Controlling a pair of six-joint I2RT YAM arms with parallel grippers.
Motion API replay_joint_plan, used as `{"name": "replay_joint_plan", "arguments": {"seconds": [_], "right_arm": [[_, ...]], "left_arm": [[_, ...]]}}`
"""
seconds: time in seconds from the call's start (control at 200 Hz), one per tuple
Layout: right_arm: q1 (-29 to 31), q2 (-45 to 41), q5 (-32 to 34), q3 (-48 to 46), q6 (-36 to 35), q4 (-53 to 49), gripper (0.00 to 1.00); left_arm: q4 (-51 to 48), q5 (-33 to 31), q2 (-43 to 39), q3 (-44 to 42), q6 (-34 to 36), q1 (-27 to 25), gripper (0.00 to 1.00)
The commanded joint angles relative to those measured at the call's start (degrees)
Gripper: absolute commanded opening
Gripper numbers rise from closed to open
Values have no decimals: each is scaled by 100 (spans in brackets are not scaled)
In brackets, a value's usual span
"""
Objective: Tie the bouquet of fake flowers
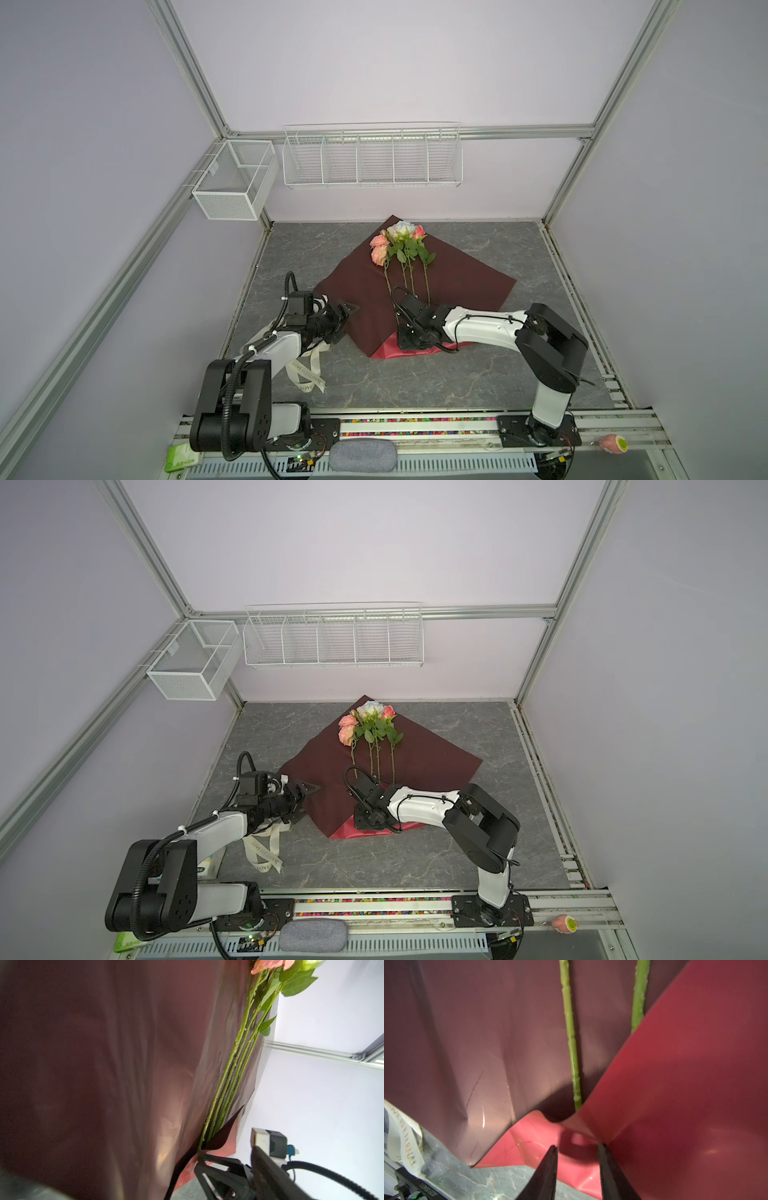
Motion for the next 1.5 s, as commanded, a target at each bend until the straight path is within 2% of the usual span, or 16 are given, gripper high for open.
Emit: {"name": "replay_joint_plan", "arguments": {"seconds": [0.0, 0.25, 0.5, 0.62, 0.745, 0.86, 1.075, 1.2, 1.345, 1.495], "right_arm": [[-14, 0, -82, -73, 134, 120, 38], [-14, -111, -115, -70, 98, 78, 39], [-21, -155, -49, -151, 175, 193, 39], [-23, -228, 9, -143, 221, 235, 39], [-51, -303, -25, -193, 286, 349, 39], [-84, -383, -103, -304, 360, 556, 39], [-121, -514, -148, -458, 419, 710, 39], [-159, -724, -68, -660, 538, 806, 40], [-216, -1033, -49, -1007, 603, 1084, 41], [-190, -1448, 152, -1502, 723, 1515, 43]], "left_arm": [[22, 61, -101, 222, 16, -125, 67], [-615, -440, -185, 533, 375, -407, 44], [-1355, -1308, -210, 1107, 817, -925, 38], [-1891, -1574, 126, 1671, 1025, -1166, 28], [-2422, -2123, 305, 2162, 1376, -1579, 23], [-2634, -2326, 602, 2470, 1547, -1904, 15], [-2250, -2011, 1058, 2707, 1401, -2290, 16], [-2205, -1898, 1427, 2864, 1418, -2456, 24], [-1915, -1715, 1670, 2860, 1404, -2615, 38], [-1793, -1605, 1847, 2869, 1465, -2664, 43]]}}
